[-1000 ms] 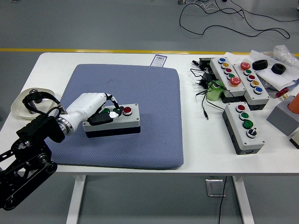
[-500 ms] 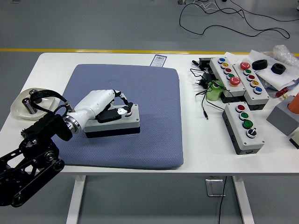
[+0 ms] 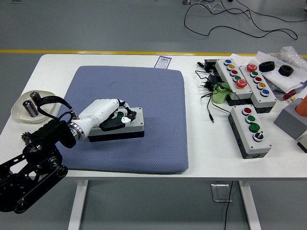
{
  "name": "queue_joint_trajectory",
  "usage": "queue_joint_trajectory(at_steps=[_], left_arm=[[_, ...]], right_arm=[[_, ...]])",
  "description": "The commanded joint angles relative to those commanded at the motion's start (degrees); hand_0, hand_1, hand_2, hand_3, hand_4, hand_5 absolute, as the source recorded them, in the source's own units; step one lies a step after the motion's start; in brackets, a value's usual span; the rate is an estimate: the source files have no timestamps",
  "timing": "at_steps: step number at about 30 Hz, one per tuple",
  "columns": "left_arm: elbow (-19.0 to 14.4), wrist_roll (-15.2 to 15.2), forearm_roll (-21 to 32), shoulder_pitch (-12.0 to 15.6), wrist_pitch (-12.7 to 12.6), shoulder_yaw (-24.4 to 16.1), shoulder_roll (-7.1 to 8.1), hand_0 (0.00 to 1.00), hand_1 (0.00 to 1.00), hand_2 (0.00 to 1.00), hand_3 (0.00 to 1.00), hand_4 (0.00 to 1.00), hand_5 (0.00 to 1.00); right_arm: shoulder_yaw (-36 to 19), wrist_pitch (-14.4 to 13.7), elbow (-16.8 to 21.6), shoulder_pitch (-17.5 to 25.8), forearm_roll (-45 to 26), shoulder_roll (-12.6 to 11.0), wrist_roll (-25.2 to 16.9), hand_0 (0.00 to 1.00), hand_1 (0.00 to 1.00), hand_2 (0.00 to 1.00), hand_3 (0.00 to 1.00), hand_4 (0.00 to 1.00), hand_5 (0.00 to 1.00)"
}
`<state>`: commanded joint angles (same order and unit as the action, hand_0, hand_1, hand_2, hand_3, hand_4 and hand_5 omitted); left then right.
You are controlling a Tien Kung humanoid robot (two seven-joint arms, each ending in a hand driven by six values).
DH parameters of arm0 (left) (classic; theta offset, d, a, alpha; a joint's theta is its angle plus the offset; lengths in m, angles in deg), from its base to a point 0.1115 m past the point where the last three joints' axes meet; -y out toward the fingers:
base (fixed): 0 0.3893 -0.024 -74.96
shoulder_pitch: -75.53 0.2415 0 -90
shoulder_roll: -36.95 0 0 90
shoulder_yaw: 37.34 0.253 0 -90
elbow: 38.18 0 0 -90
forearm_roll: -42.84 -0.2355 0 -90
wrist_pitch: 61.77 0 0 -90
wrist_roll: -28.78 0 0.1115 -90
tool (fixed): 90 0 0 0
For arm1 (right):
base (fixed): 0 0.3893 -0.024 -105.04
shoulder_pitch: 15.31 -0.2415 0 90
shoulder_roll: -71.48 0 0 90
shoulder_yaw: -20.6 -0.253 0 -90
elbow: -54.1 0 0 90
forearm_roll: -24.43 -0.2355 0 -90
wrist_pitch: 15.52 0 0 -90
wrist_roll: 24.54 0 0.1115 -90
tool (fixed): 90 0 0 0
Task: Pick up the button,place it on the desk,press the button,press the button
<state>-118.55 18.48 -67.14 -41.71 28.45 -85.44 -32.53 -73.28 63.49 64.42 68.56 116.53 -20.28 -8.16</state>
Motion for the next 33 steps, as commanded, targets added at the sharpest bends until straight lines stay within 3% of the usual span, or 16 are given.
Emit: queue_joint_trajectory(at_steps=[10, 14, 18, 22, 26, 27, 32, 33], left_arm=[[1.8, -0.9, -0.7, -0.2, 2.9, 0.0, -0.34, 0.002, 0.002, 0.002, 0.602, 0.578, 0.998], [1.7, -0.8, -0.9, -0.1, 2.4, -0.3, -0.28, 0.002, 0.002, 0.002, 0.602, 0.578, 0.998], [0.6, 0.2, -0.7, 0.4, 0.4, -1.9, -0.25, 0.002, 0.002, 0.002, 0.610, 0.578, 0.998], [-0.7, 3.3, 1.5, 1.1, -1.2, -5.0, -0.09, 0.002, 0.002, 0.002, 0.615, 0.604, 0.998], [-1.6, 6.4, 5.9, 2.3, -5.8, -8.7, 0.16, 0.002, 0.002, 0.002, 0.615, 0.604, 0.998], [-1.8, 7.1, 7.8, 2.6, -7.5, -9.7, 0.23, 0.002, 0.075, 0.133, 0.754, 0.675, 0.998], [-2.4, 10.0, 16.6, 4.2, -12.7, -13.5, 0.48, 0.002, 0.075, 0.133, 0.754, 0.675, 0.998], [-2.4, 10.6, 18.4, 4.5, -13.3, -14.1, 0.52, 0.224, 0.422, 0.471, 0.847, 0.655, 0.998]], right_arm=[[-0.1, 0.0, 0.0, -0.1, 0.1, 0.0, 0.0, 0.658, 0.652, 0.695, 0.602, 0.449, 0.327], [0.0, 0.0, 0.0, -0.1, 0.2, 0.0, 0.0, 0.658, 0.652, 0.695, 0.602, 0.449, 0.327], [0.0, 0.1, 0.0, 0.0, 0.2, 0.0, 0.0, 0.658, 0.652, 0.695, 0.602, 0.449, 0.327], [-0.2, 0.1, 0.0, 0.1, 0.4, 0.1, 0.0, 0.658, 0.652, 0.695, 0.602, 0.449, 0.326], [-0.2, 0.1, 0.0, 0.1, 0.3, 0.1, 0.0, 0.658, 0.652, 0.695, 0.602, 0.449, 0.326], [-0.2, 0.1, 0.0, 0.1, 0.3, 0.1, 0.0, 0.658, 0.652, 0.695, 0.602, 0.448, 0.327], [-0.2, 0.1, 0.0, 0.0, 0.3, 0.1, 0.1, 0.658, 0.652, 0.695, 0.602, 0.448, 0.327], [-0.2, 0.1, 0.0, 0.0, 0.3, 0.1, 0.1, 0.658, 0.652, 0.694, 0.602, 0.447, 0.324]])
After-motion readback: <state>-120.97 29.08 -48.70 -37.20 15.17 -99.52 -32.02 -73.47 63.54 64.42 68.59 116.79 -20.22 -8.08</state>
